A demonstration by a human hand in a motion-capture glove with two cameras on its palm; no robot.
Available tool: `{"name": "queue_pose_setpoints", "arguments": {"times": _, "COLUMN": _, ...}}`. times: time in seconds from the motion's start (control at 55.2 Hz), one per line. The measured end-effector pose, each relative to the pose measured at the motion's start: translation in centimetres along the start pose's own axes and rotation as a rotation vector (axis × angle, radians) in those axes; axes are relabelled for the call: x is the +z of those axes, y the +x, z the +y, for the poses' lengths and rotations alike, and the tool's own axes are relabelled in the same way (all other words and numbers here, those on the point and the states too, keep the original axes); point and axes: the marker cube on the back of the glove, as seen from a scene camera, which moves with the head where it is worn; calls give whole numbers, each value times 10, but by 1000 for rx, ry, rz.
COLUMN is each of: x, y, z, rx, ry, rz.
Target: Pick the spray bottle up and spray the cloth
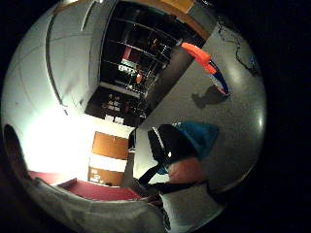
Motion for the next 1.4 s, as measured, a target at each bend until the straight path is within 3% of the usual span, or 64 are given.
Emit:
{"name": "queue_pose_setpoints", "arguments": {"times": 0.507, "x": 47, "y": 14, "z": -23, "rx": 151, "ry": 154, "rz": -211}}
{"name": "queue_pose_setpoints", "arguments": {"times": 0.797, "x": 82, "y": 27, "z": -9, "rx": 212, "ry": 253, "rz": -272}}
{"name": "queue_pose_setpoints", "arguments": {"times": 1.395, "x": 161, "y": 51, "z": -22, "rx": 464, "ry": 405, "rz": -364}}
